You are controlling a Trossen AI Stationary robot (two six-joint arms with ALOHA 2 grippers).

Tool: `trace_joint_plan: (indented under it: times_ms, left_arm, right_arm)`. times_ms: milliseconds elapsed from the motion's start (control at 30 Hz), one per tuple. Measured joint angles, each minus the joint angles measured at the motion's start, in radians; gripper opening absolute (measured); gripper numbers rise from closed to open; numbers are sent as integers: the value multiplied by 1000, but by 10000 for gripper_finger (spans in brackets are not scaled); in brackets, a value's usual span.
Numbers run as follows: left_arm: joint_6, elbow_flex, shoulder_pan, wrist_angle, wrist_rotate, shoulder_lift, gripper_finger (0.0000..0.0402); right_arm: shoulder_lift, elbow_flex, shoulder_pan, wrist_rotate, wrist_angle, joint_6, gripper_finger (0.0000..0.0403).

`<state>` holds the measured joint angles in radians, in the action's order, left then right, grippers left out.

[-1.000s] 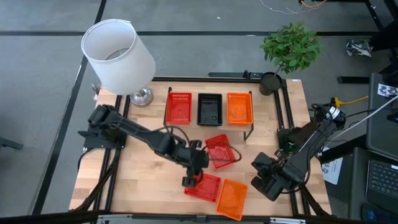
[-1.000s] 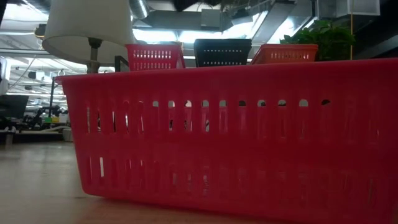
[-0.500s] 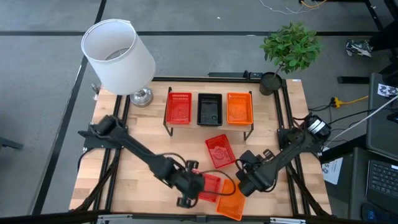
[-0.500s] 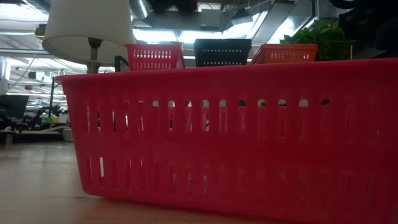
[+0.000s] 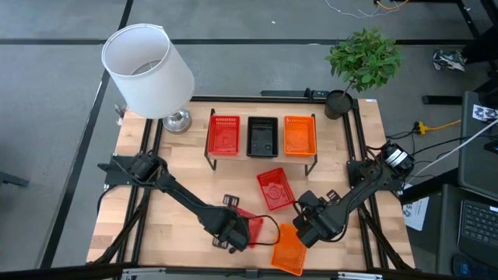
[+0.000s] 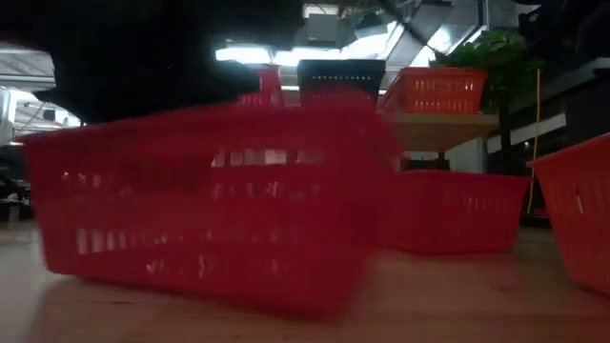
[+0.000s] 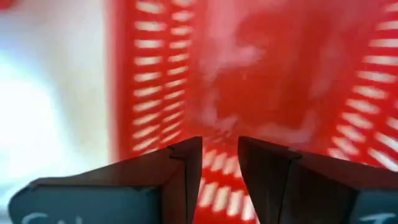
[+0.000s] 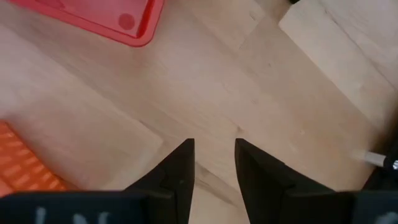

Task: Stack baskets on shelf by color
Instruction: Stack the bottom red bin on top of the red bin

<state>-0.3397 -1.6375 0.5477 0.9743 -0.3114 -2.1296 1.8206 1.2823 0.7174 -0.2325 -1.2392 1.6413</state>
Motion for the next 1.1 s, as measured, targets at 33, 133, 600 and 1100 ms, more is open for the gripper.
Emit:
trace_joint_plan:
  times_ms: [33, 133, 600, 1100]
  left_arm:
    - [1, 0, -4, 56, -35, 5, 96]
    - [1, 0, -19, 186, -128, 29, 95]
    - [-303, 0, 38, 33, -34, 138, 95]
    - [-575, -1, 32, -222, -87, 111, 129]
  right_arm:
    - [0, 0, 0, -1, 2, 0, 114]
    - [0, 0, 0, -1, 2, 0, 114]
    - [0, 0, -1, -3, 1, -2, 114]
    - [0, 0, 7, -10, 0, -4, 114]
